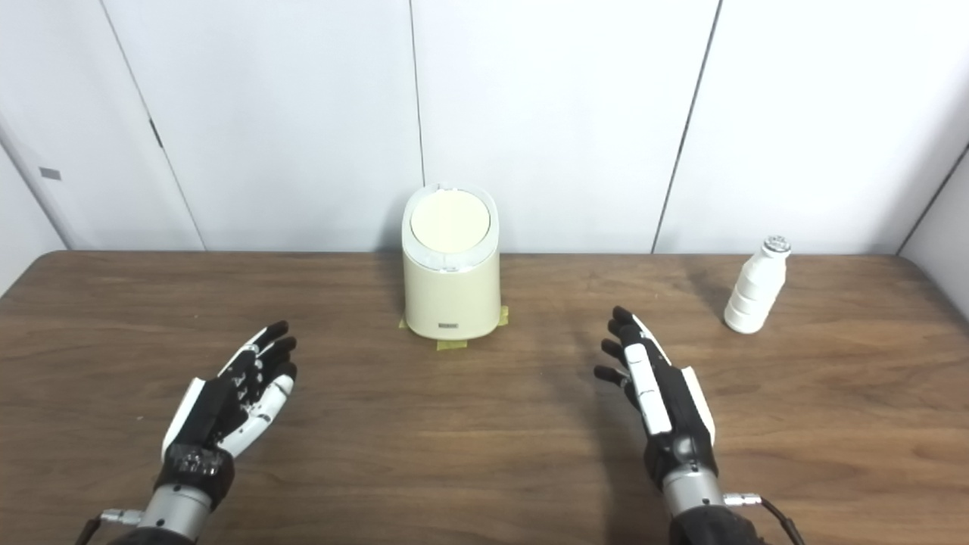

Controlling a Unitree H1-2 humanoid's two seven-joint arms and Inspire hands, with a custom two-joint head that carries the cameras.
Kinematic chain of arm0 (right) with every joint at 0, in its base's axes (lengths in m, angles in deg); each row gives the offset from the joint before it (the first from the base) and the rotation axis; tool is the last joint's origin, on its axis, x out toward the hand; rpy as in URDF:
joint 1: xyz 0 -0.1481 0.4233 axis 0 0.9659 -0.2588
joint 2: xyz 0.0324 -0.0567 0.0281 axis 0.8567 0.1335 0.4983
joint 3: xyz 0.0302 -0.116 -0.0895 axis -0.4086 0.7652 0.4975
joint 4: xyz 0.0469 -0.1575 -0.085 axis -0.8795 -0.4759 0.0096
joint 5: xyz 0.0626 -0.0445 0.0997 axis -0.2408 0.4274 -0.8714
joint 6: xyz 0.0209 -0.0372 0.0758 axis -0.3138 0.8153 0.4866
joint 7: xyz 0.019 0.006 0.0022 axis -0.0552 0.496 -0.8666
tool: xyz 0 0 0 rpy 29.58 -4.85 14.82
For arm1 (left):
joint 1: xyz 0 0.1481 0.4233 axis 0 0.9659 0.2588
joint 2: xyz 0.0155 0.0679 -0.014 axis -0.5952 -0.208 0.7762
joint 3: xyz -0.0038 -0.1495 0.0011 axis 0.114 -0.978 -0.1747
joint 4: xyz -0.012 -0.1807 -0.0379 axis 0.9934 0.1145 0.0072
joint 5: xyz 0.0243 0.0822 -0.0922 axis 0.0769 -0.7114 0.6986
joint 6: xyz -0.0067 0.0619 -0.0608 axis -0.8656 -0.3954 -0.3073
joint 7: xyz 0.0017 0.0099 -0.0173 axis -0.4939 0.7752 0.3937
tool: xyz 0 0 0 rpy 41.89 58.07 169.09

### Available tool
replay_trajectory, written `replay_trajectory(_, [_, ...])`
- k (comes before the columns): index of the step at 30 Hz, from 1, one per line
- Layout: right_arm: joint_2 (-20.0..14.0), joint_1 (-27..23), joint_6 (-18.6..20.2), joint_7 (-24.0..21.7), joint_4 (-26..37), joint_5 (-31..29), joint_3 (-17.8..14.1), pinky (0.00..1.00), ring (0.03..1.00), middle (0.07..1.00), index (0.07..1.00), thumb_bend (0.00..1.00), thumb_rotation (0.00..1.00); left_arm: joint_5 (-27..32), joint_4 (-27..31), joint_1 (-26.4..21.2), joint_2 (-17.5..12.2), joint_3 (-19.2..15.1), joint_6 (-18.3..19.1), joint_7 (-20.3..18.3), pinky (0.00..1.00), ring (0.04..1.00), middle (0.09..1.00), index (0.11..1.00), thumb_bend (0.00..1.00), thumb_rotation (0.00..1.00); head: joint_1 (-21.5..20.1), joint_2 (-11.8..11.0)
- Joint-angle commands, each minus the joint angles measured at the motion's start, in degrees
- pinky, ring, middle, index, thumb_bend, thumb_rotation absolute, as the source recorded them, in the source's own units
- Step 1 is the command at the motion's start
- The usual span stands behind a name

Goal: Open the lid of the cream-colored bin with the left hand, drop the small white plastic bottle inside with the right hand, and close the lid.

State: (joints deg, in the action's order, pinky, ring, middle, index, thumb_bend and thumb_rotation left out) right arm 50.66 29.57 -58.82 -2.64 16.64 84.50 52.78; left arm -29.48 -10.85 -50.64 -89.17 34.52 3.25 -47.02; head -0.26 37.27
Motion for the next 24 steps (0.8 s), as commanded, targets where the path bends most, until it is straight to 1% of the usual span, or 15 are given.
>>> replay_trajectory(1, [-0.2,-1.9,-0.7,-0.1,1.9,0.0,-0.1,0.75,0.878,0.911,0.903,0.49,0.92,0.4,0.8,-1.2,-0.4,0.0,-1.8,0.3,0.95,0.916,0.901,0.95,0.25,0.36,0.0,0.0])
replay_trajectory(5, [-0.3,-1.9,-0.4,-0.2,2.1,0.0,0.0,0.75,0.871,0.908,0.902,0.5,0.92,0.3,0.7,-1.2,-0.4,0.1,-1.9,0.4,0.94,0.907,0.895,0.948,0.25,0.35,0.0,0.1])
replay_trajectory(9, [0.0,-2.0,0.0,-0.2,2.1,-0.7,-0.3,0.75,0.873,0.908,0.9,0.5,0.91,-0.5,0.9,-1.1,-0.7,0.4,-1.7,0.4,0.95,0.91,0.893,0.943,0.27,0.36,0.0,0.1])
replay_trajectory(17, [-0.2,-2.0,0.4,-0.4,2.4,-1.0,0.0,0.75,0.874,0.907,0.899,0.51,0.9,0.2,0.8,-1.1,-0.7,0.2,-1.8,0.1,0.96,0.919,0.901,0.951,0.26,0.35,-0.2,0.2])
replay_trajectory(20, [-0.3,-2.1,0.6,-0.5,2.6,-1.0,0.0,0.74,0.875,0.908,0.902,0.52,0.9,-0.1,1.1,-1.2,-0.7,0.4,-1.5,0.2,0.96,0.919,0.903,0.955,0.26,0.35,-0.4,0.5])
replay_trajectory(23, [-0.3,-2.2,1.1,-0.4,2.8,-1.5,-0.2,0.74,0.873,0.909,0.902,0.52,0.9,-0.9,1.3,-1.2,-0.6,0.8,-1.4,0.4,0.94,0.915,0.898,0.951,0.27,0.33,-0.3,0.2])
replay_trajectory(24, [-0.2,-2.2,1.0,-0.5,2.7,-1.9,-0.4,0.74,0.875,0.91,0.903,0.52,0.9,-1.3,1.4,-1.3,-0.5,1.0,-1.3,0.6,0.93,0.913,0.891,0.945,0.29,0.31,-0.3,0.1])
